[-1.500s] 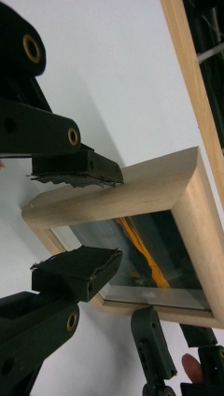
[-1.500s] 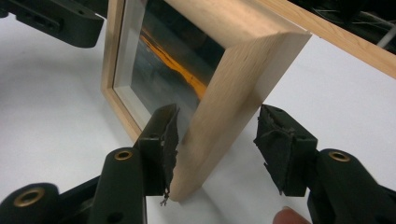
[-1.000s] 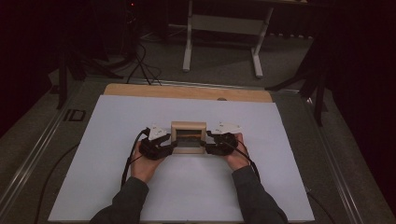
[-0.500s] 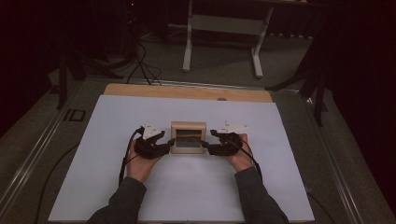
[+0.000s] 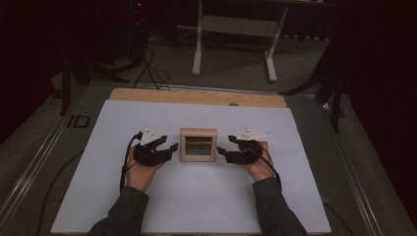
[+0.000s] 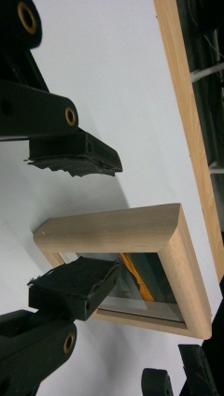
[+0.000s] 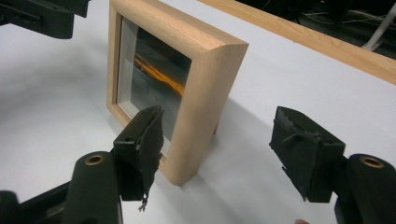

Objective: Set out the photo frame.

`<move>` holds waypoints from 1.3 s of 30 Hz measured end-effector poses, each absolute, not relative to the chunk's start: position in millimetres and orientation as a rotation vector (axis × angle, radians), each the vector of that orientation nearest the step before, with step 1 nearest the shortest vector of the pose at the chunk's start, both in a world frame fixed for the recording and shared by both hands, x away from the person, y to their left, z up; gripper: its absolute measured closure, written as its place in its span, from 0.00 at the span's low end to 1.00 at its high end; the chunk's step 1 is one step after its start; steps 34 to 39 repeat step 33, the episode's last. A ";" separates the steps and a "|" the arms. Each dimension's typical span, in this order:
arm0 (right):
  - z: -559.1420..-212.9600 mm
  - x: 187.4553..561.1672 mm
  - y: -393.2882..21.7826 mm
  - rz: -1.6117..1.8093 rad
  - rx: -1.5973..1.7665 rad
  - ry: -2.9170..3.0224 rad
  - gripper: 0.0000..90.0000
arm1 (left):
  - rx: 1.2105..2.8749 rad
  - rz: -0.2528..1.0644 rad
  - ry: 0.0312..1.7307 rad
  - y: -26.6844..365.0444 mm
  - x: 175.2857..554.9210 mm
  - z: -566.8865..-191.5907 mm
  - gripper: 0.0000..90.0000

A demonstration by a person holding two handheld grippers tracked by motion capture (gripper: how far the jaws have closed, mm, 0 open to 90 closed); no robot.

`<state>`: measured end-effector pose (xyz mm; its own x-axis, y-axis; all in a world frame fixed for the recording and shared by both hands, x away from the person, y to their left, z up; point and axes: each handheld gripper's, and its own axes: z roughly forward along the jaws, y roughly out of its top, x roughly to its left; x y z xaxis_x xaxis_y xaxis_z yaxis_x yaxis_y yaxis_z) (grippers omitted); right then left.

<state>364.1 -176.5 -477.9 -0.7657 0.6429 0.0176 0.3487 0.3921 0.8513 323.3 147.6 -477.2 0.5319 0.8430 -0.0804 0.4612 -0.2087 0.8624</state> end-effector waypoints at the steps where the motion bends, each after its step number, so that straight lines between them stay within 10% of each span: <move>1: -477.5 363.8 -177.8 1.317 0.865 2.338 0.37 | 1.848 0.520 1.073 148.8 322.9 -476.7 0.51; 39: -469.2 354.4 -227.7 1.376 0.912 2.228 0.35 | 1.854 0.585 1.053 178.8 313.9 -470.6 0.51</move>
